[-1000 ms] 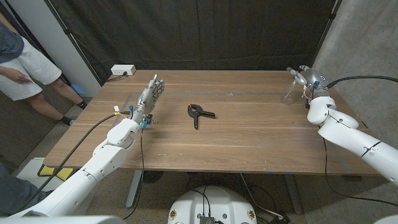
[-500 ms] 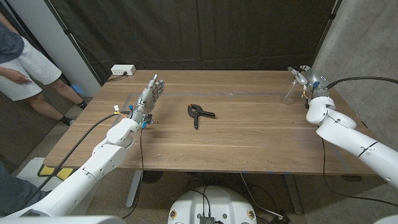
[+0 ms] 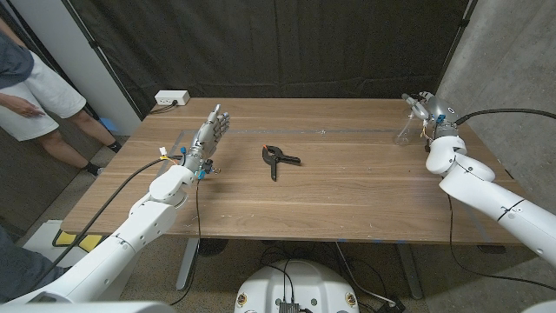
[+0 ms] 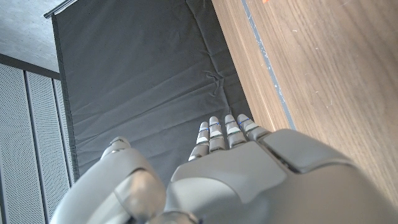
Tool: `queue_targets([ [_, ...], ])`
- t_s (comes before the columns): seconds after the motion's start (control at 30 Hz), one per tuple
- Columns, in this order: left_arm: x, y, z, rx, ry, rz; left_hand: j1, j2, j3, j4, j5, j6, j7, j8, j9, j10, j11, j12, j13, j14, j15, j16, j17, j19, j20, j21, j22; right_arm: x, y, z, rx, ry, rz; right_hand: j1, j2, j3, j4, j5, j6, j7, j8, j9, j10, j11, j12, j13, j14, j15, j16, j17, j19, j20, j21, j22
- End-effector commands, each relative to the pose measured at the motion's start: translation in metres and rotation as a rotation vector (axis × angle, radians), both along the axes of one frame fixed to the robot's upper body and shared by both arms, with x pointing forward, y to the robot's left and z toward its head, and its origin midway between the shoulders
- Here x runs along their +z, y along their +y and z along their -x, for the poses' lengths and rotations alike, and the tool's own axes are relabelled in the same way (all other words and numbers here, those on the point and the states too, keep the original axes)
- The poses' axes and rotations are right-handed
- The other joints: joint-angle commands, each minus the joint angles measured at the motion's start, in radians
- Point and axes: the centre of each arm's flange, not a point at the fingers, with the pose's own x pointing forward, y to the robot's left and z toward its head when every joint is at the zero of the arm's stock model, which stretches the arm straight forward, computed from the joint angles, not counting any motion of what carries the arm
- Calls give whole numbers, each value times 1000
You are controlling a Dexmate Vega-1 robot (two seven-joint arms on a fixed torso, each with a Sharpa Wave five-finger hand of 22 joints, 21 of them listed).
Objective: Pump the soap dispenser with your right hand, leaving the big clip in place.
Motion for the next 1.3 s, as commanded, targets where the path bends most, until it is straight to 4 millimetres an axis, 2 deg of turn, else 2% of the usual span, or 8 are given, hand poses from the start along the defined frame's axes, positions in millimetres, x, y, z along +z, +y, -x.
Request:
queue_targets([
  [0.03,-2,0,0,0,6,3,0,0,-6,2,0,0,-6,1,4,0,-5,-3,3,1,-6,0,5,-4,9,1,3,-4,2,-4,-4,17,2,3,1,2,-2,1,148,38,19,13,-3,3,-3,5,8,-1,0,2,11,0,4,4],
  [0.33,-3,-1,0,-3,9,2,1,1,-7,2,-1,-1,-6,0,4,1,-6,-3,3,0,-6,0,5,-5,9,0,3,-8,0,-5,-10,30,-3,3,1,1,-2,2,175,43,23,14,-36,15,-21,5,-10,-2,-12,2,-1,-1,-3,4],
  [0.5,-3,-2,0,-5,10,-2,1,1,-8,2,-2,-2,-6,-1,4,2,-4,-3,3,0,-7,0,5,-6,10,0,3,-8,0,-5,-18,41,-2,1,2,-1,-1,2,236,49,40,14,-37,18,-26,5,-13,-2,-16,3,-3,-1,-7,4],
  [0.6,-4,-3,0,-6,11,0,1,1,-9,2,-2,-2,-5,-1,4,1,-6,-4,3,-1,-6,0,5,-6,10,0,4,-7,0,-5,-15,36,1,0,2,-1,-1,2,249,51,44,15,-39,20,-28,5,-16,0,-17,3,-4,-2,-8,4],
  [0.67,-3,-3,0,-4,9,-1,1,2,-9,3,-2,-2,-6,-1,4,0,-4,-4,3,-1,-6,0,5,-6,11,0,4,-6,0,-4,-17,32,2,-1,2,-2,0,2,241,56,39,15,-44,24,-30,5,-19,0,-18,3,-5,-2,-9,4],
  [0.83,-3,-3,0,-5,8,-2,1,2,-10,3,-3,0,-5,-1,4,1,-3,-4,3,-1,-6,0,6,-6,10,1,4,-3,0,-2,-13,20,7,-3,1,-4,1,2,199,48,16,15,-54,24,-37,5,-22,5,-19,4,-6,0,-11,4],
  [0.93,-2,-3,0,-6,6,-2,2,2,-10,3,-3,0,-6,-1,4,1,-4,-4,3,-1,-6,0,6,-5,10,1,4,-2,-1,-1,-14,12,8,-4,2,-4,1,2,178,33,4,15,-59,22,-41,5,-23,5,-18,4,-7,1,-12,4],
  [1.3,0,-3,-1,-10,-1,-3,2,3,-12,3,-4,-1,-6,-1,4,1,-5,-4,4,-1,-5,0,6,-5,10,1,4,7,0,5,-10,-26,19,-3,2,-4,1,2,167,22,-3,15,-63,23,-44,5,-22,10,-18,3,-7,4,-13,4],
])
